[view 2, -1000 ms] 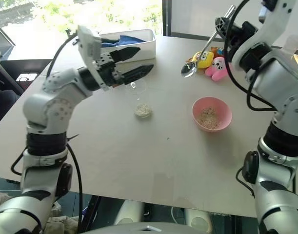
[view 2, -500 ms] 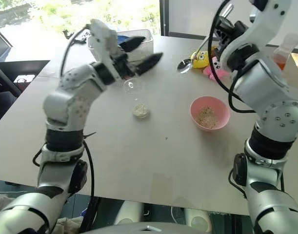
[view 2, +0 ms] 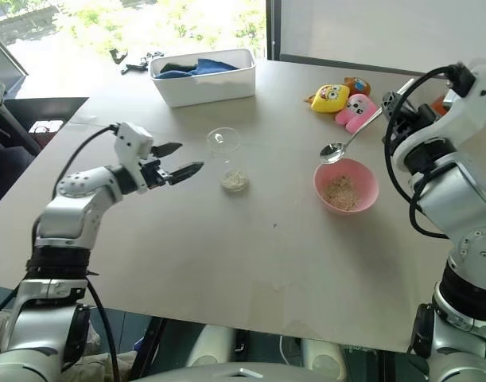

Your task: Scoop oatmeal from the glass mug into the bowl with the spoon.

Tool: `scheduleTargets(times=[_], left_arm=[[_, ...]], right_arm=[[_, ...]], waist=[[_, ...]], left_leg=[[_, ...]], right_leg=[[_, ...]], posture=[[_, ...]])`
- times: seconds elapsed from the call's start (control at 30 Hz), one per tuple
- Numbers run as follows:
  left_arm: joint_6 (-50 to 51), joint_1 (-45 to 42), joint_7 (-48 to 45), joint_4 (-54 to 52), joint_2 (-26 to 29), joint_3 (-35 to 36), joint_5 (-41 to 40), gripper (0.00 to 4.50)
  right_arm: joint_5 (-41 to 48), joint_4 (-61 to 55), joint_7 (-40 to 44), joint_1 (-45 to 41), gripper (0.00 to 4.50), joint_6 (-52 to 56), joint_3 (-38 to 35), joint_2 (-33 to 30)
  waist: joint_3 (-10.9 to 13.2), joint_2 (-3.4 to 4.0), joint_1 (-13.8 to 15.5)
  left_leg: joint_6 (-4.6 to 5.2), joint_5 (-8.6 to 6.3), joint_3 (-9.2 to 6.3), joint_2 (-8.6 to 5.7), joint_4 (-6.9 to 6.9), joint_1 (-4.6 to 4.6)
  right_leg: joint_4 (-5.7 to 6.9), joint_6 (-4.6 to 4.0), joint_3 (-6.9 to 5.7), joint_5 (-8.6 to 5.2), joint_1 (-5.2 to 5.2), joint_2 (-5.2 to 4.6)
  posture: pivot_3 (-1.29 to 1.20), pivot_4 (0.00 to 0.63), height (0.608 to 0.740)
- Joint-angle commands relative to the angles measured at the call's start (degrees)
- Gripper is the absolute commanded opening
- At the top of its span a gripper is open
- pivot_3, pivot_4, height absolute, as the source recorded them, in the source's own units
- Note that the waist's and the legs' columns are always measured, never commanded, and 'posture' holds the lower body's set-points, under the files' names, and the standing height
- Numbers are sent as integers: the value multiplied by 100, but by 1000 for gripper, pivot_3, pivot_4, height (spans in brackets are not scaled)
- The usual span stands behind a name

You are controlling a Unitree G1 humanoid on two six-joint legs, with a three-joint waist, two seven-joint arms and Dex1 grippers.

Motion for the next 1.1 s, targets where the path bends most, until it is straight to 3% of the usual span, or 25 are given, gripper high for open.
scheduleTargets(times=[0.03, 0.4, 0.43, 0.53, 0.7, 0.93, 1.1], left_arm=[[-587, -702, -198, 683, -178, -140, 246, 4148], [-2176, -2290, -846, 3382, -723, -509, 975, 4148], [-2262, -2373, -861, 3543, -771, -514, 1017, 3609], [-2435, -2521, -882, 3835, -880, -486, 1089, 2536], [-2471, -2538, -774, 3858, -992, -366, 1069, 89], [-2338, -2226, -320, 2751, -1124, -260, 1008, 22], [-1980, -1992, 158, 1599, -1392, -270, 946, 22]], right_arm=[[192, -335, -120, -62, 0, -284, 36, -143], [518, -988, -655, 258, 0, -800, 366, -342], [532, -1017, -672, 273, 0, -840, 405, -359], [565, -1070, -698, 280, 0, -949, 514, -416], [648, -1038, -546, 76, 0, -1037, 739, -522], [515, -508, -119, -1097, 0, -978, 1352, -428], [-79, 139, 550, -1923, 0, -863, 1805, -152]], waist=[[0, 0, -3], [0, 0, -23], [0, 0, -25], [0, 0, -25], [-1, -2, -27], [-1, 0, -37], [0, 1, -10]], left_leg=[[0, 0, -1, 0, 1, -1], [1, -1, 0, 0, 0, -8], [1, -1, -1, 0, 0, -8], [1, -1, -1, 0, 0, -7], [2, -1, -2, 0, 1, -7], [2, -1, -9, 4, 22, -2], [2, -1, -12, 3, 33, -13]], right_leg=[[2, 0, -1, 0, 0, 0], [-10, 0, -2, 0, -1, 1], [-10, 0, -2, 0, -1, 1], [-8, 0, -2, 0, -2, 1], [-7, 0, -1, 0, -2, 1], [12, 0, -4, 0, 5, 4], [10, 1, -7, 0, 4, 2]], posture=[[0, 150, 740], [0, 150, 740], [0, 150, 740], [0, 150, 740], [0, 150, 740], [0, 150, 740], [0, 150, 740]])
